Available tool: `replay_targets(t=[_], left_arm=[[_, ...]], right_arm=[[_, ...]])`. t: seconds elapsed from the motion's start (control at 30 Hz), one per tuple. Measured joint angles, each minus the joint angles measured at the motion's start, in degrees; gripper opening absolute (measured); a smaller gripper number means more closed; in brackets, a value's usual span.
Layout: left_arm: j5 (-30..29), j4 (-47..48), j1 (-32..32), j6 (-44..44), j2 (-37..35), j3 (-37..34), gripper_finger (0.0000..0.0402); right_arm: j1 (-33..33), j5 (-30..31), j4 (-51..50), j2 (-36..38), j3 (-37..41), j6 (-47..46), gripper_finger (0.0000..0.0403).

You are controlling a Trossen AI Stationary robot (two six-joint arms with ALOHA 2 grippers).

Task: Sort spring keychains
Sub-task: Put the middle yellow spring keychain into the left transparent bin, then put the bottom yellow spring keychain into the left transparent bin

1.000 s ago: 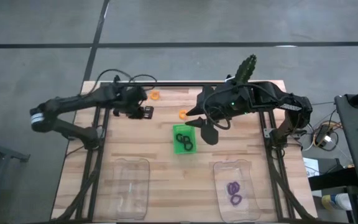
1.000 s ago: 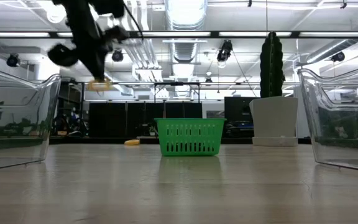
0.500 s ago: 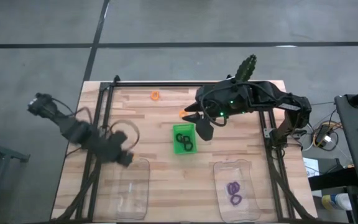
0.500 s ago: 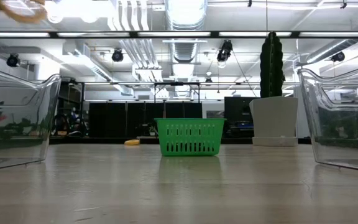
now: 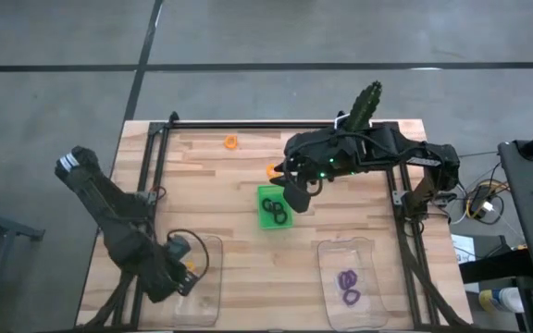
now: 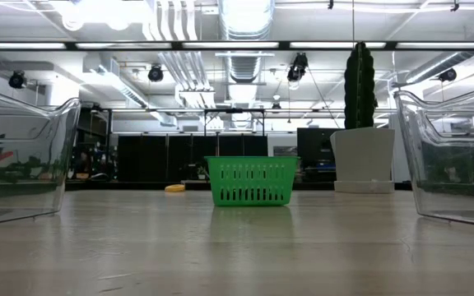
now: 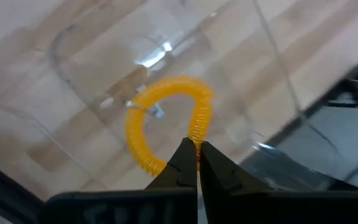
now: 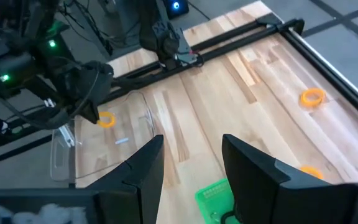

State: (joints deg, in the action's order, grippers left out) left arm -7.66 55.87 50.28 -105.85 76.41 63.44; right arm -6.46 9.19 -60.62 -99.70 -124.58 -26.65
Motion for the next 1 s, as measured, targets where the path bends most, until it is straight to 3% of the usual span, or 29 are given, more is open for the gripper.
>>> replay_targets(t=[0.33, 0.77, 1.0], left_arm=[[2.72, 0.58, -4.60, 6.32, 6.99, -2.27, 0.0024], [3.01, -0.32, -7.72, 10.68, 5.18, -1.15, 0.0152], [-8.89, -0.31, -8.41, 14.13, -0.40, 3.73, 0.0158]], right_arm=[[0.00, 0.00, 4.73, 0.00, 3.35, 0.05, 0.0155], [-1.31, -0.34, 9.17, 0.07, 4.07, -9.54, 0.0155], [-5.82, -0.42, 13.56, 0.11, 7.52, -20.66, 0.0155]])
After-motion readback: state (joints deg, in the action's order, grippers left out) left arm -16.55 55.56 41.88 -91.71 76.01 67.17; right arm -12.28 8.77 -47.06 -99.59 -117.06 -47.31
